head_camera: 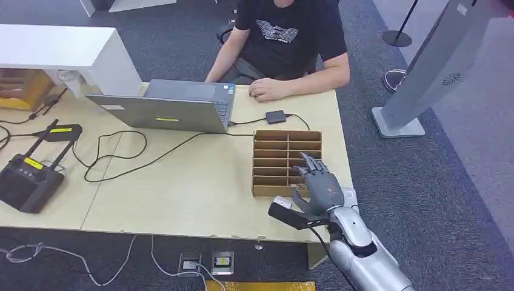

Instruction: Pass the card to the sensor for recognition and then transmit it.

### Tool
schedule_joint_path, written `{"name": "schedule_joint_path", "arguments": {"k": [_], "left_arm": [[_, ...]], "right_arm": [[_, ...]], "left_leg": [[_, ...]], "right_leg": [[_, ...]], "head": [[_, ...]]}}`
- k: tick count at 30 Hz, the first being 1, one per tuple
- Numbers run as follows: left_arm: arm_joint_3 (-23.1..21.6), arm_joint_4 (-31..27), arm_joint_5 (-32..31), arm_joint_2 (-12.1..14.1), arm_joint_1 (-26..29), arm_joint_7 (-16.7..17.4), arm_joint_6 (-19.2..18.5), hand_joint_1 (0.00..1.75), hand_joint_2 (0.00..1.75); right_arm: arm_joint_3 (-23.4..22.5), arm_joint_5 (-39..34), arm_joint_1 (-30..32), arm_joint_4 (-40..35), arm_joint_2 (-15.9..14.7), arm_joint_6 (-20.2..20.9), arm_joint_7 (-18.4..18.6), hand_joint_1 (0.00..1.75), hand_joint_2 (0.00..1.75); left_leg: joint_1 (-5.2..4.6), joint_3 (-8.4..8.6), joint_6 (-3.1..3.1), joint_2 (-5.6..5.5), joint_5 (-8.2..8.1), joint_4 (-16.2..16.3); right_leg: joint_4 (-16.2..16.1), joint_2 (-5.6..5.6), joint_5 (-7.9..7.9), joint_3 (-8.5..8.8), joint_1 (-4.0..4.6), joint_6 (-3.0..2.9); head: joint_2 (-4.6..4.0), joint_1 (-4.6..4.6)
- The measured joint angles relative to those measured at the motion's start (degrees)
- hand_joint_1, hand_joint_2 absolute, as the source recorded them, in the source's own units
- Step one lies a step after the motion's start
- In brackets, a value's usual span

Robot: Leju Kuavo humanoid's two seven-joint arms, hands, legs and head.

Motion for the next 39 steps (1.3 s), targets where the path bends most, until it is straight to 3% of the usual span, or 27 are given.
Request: {"name": "schedule_joint_path", "arguments": {"k": [29, 30, 31, 39], "left_arm": [[0.0, 0.0, -0.9, 1.6, 0.0, -0.8, -2.4, 0.0, 0.0], [0.0, 0.0, -0.9, 1.6, 0.0, -0.8, -2.4, 0.0, 0.0], [0.0, 0.0, -0.9, 1.7, 0.0, -0.8, -2.5, 0.0, 0.0], [0.0, 0.0, -1.3, 1.8, -0.1, -1.1, -2.9, 0.0, 0.0]], "right_arm": [[-4.0, -0.3, 2.0, -0.6, -0.1, 0.2, 2.2, 0.0, 1.75], [-4.1, -0.3, 2.0, -0.6, -0.1, 0.2, 2.2, 0.37, 1.75], [-4.2, -0.2, 2.0, -0.6, -0.1, 0.2, 2.2, 1.75, 1.75], [-4.5, -0.1, 2.1, -0.7, -0.1, 1.4, 2.3, 1.75, 1.75]], "left_leg": [[0.0, 0.03, 0.0, 0.03, 0.0, 0.0], [0.0, 0.03, 0.0, 0.03, 0.0, 0.0], [0.0, 0.03, 0.0, 0.03, 0.0, 0.0], [0.0, 0.03, 0.0, 0.04, 0.0, 0.0]], "right_leg": [[0.0, 0.04, 0.01, 0.0, 0.0, 0.0], [0.0, 0.04, 0.01, 0.0, 0.0, 0.0], [0.0, 0.05, 0.01, 0.0, 0.0, 0.0], [0.0, 0.05, 0.01, 0.0, 0.0, -0.01]], "head": [[0.0, -0.02], [0.0, 0.0], [0.0, -0.02], [0.0, -0.02]]}}
